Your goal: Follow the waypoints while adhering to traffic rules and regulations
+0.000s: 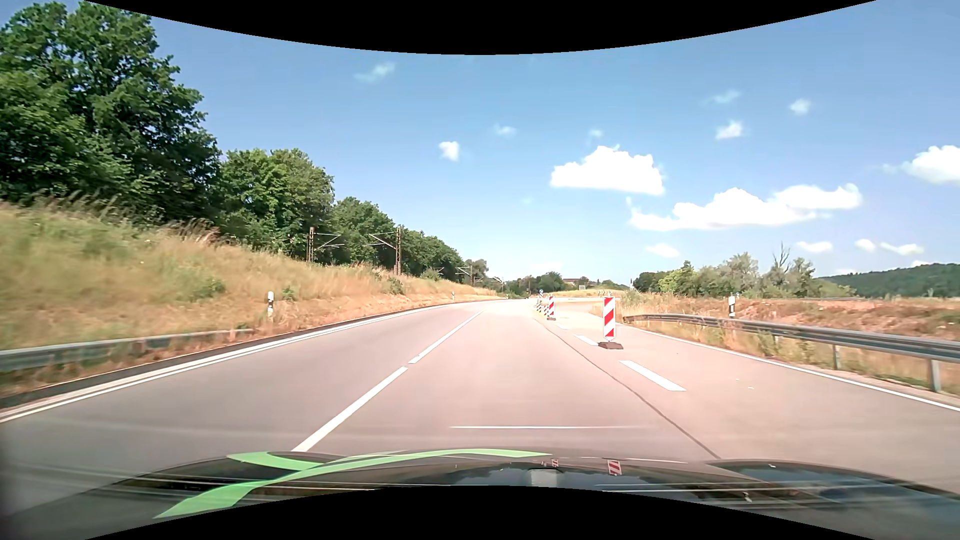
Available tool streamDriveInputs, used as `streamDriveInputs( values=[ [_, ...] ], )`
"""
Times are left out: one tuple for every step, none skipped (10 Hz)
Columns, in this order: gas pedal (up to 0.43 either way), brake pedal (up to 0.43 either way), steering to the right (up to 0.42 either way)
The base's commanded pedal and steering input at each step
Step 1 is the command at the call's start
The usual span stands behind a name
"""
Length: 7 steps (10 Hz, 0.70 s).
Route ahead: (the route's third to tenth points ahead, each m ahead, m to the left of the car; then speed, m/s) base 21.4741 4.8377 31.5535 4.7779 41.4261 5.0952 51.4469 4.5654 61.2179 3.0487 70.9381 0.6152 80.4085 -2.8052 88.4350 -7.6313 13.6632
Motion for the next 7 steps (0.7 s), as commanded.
streamDriveInputs(
  values=[
    [0.039, 0.0, -0.004],
    [0.047, 0.0, -0.004],
    [0.047, 0.0, -0.004],
    [0.047, 0.0, -0.004],
    [0.047, 0.0, -0.003],
    [0.059, 0.0, -0.002],
    [0.059, 0.0, -0.001]
  ],
)
